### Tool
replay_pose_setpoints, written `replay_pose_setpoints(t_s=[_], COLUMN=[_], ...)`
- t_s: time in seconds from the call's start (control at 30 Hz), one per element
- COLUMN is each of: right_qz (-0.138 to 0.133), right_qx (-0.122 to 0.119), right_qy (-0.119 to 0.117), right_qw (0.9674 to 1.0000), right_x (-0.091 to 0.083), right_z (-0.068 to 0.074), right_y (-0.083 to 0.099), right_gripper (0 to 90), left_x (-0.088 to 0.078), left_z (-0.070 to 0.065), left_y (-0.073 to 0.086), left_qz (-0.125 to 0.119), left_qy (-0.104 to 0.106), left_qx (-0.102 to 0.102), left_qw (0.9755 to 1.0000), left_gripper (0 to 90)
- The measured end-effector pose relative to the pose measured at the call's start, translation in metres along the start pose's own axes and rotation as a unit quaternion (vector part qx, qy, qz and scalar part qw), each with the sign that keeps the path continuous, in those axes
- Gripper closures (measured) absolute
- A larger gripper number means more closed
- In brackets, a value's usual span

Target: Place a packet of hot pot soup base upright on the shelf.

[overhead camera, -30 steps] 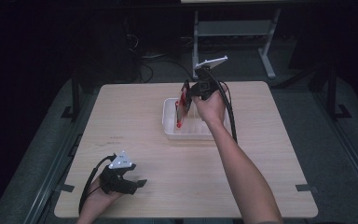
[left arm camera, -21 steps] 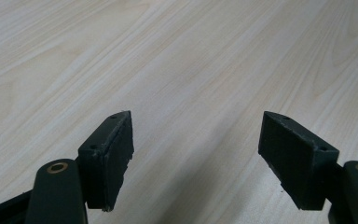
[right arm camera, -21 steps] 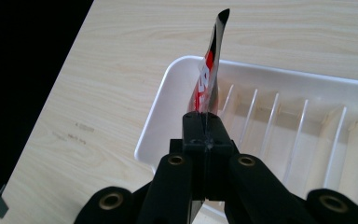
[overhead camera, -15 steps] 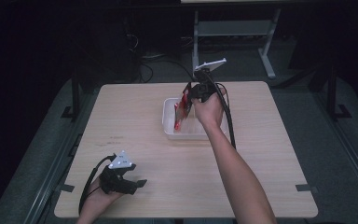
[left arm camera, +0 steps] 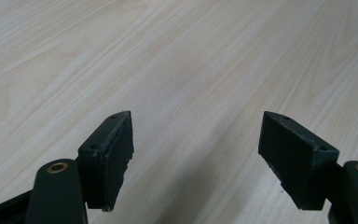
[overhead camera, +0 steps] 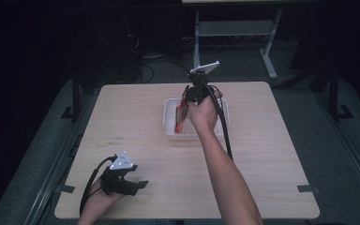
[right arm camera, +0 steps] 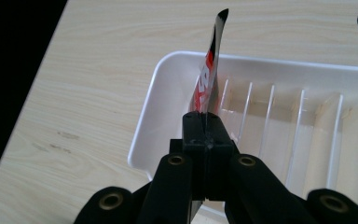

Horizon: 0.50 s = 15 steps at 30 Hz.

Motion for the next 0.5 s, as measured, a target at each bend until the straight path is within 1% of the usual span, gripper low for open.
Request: replay_pose_setpoints(t_s=[0.03, 0.07, 0.23, 0.27, 0.33, 0.43, 0.5], right_qz=[0.002, 0.003, 0.014, 0.021, 0.022, 0.027, 0.029], right_qx=[-0.001, 0.000, -0.001, -0.003, -0.002, -0.004, -0.004], right_qy=[0.001, -0.004, -0.013, -0.016, -0.018, -0.028, -0.028], right_qw=[1.0000, 1.0000, 0.9998, 0.9996, 0.9996, 0.9992, 0.9992], right_x=[0.002, 0.004, 0.011, 0.015, 0.016, 0.021, 0.023], right_z=[0.000, 0.001, 0.005, 0.006, 0.007, 0.010, 0.011], right_y=[0.001, 0.001, 0.003, 0.005, 0.005, 0.005, 0.005], right_gripper=[89.2, 89.2, 88.8, 88.6, 88.4, 87.7, 87.4], left_x=[0.000, 0.000, 0.000, 0.000, 0.000, 0.000, 0.000], left_z=[0.000, 0.001, 0.001, 0.001, 0.001, 0.001, 0.001], left_y=[0.000, 0.000, 0.000, 0.000, 0.000, 0.001, 0.001], left_qz=[0.000, 0.000, 0.000, 0.000, 0.001, 0.001, 0.001], left_qy=[0.000, 0.000, 0.000, 0.000, 0.000, 0.001, 0.000], left_qx=[0.000, 0.000, 0.000, 0.000, 0.000, 0.001, 0.001], left_qw=[1.0000, 1.0000, 1.0000, 1.0000, 1.0000, 1.0000, 1.0000], left_gripper=[25.9, 25.9, 25.9, 25.9, 25.9, 25.9, 25.9])
Point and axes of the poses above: each handheld gripper's, and its own axes: x roughly forward along the jaws, y roughly out of its underside, z roughly to its left, the point moved 9 cm from there along x, roughly forward along the jaws, and after that the axes turned 9 degrees about x, right-handed, at the moved point
